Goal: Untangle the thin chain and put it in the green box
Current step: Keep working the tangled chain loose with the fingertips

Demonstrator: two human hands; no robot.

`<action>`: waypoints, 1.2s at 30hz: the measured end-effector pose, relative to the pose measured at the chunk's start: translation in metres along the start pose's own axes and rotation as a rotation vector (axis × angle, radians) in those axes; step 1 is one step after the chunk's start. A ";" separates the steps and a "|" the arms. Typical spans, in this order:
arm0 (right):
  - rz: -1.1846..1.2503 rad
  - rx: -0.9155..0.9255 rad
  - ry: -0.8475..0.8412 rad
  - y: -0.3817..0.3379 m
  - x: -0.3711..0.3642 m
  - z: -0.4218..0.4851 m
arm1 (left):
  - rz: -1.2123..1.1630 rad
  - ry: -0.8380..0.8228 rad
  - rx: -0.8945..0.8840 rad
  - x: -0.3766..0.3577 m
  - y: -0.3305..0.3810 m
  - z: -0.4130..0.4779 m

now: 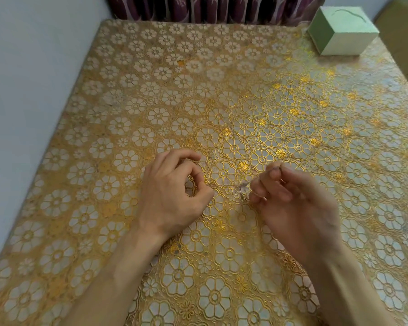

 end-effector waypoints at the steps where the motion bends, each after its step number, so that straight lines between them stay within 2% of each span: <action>1: -0.028 -0.002 0.025 -0.001 0.002 0.000 | 0.001 -0.001 0.003 0.000 0.000 0.000; 4: -0.168 0.030 0.069 -0.004 0.004 -0.002 | 0.000 -0.005 0.004 0.000 -0.001 0.000; 10: -0.309 0.003 0.030 0.002 -0.004 -0.001 | 0.005 0.001 0.001 0.000 0.000 0.000; 18: -0.098 0.003 -0.010 0.000 0.000 0.001 | 0.043 0.002 -0.001 -0.002 -0.003 0.000; 22: -0.011 0.032 0.082 -0.003 0.009 -0.001 | 0.043 -0.001 0.006 -0.002 -0.003 0.001; 30: 0.059 0.007 0.091 -0.001 0.014 0.000 | 0.047 -0.018 0.025 -0.003 -0.004 0.001; 33: -0.018 -0.006 0.055 -0.001 0.010 0.002 | 0.044 -0.012 0.032 -0.002 -0.005 0.000; 36: -0.232 -0.010 0.089 -0.004 0.011 -0.001 | 0.040 -0.009 0.039 -0.002 -0.006 0.000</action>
Point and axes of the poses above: each hand's wrist, its own z-axis towards the middle knuckle, its own x-axis out of the back of the hand, y = z × x, the point moved 9 cm from there along z, towards the middle knuckle, and after that the axes turned 9 degrees about -y, right-handed, at the moved point
